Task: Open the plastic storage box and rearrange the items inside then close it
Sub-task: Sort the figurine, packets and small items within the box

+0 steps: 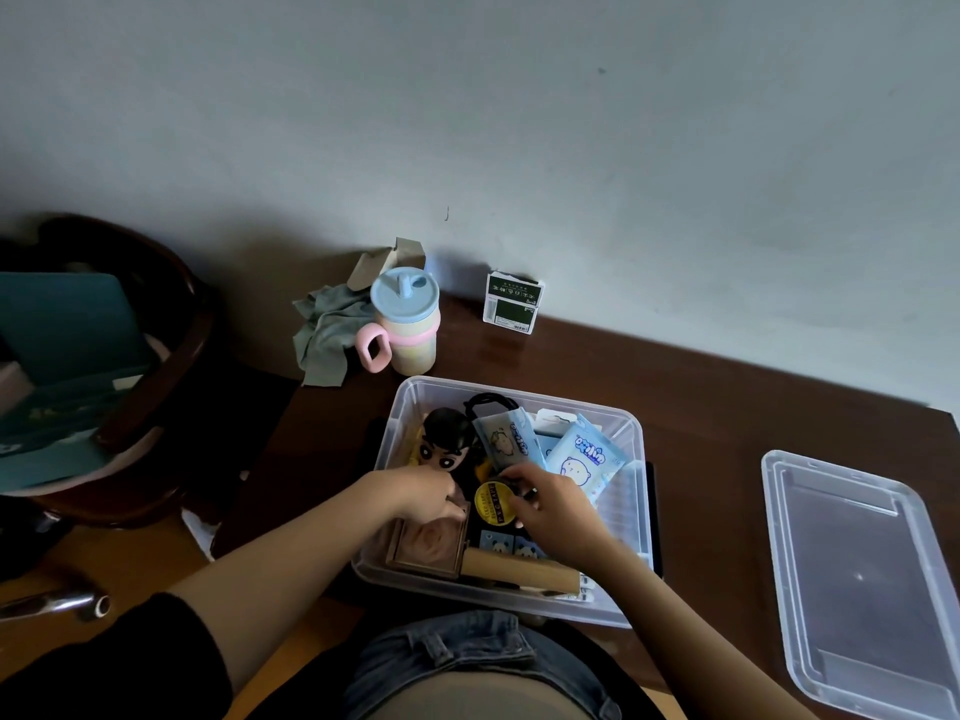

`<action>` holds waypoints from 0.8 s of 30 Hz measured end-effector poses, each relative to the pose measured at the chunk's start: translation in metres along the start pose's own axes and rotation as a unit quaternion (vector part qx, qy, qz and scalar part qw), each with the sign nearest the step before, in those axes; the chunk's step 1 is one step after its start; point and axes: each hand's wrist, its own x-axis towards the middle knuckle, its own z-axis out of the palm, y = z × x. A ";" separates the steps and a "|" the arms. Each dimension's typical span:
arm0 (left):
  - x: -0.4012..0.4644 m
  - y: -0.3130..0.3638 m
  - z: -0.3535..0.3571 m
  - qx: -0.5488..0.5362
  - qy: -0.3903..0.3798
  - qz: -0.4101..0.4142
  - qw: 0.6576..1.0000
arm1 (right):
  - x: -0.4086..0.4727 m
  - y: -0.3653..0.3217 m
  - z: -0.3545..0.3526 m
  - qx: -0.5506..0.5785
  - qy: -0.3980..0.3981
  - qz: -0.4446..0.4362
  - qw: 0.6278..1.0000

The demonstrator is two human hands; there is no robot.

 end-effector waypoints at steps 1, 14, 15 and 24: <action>0.000 0.000 0.000 -0.002 0.007 -0.002 1.000 | -0.001 -0.002 -0.001 0.012 0.004 -0.001 1.000; -0.005 -0.009 -0.016 -0.130 0.256 0.056 0.956 | -0.021 0.003 -0.029 -0.060 0.033 -0.018 0.998; -0.004 -0.006 -0.016 -0.137 0.265 0.065 0.952 | -0.021 0.003 -0.027 -0.058 0.024 -0.024 0.998; 0.000 0.010 -0.014 -0.175 0.276 0.095 0.940 | -0.022 0.026 -0.060 -0.108 0.196 0.130 0.966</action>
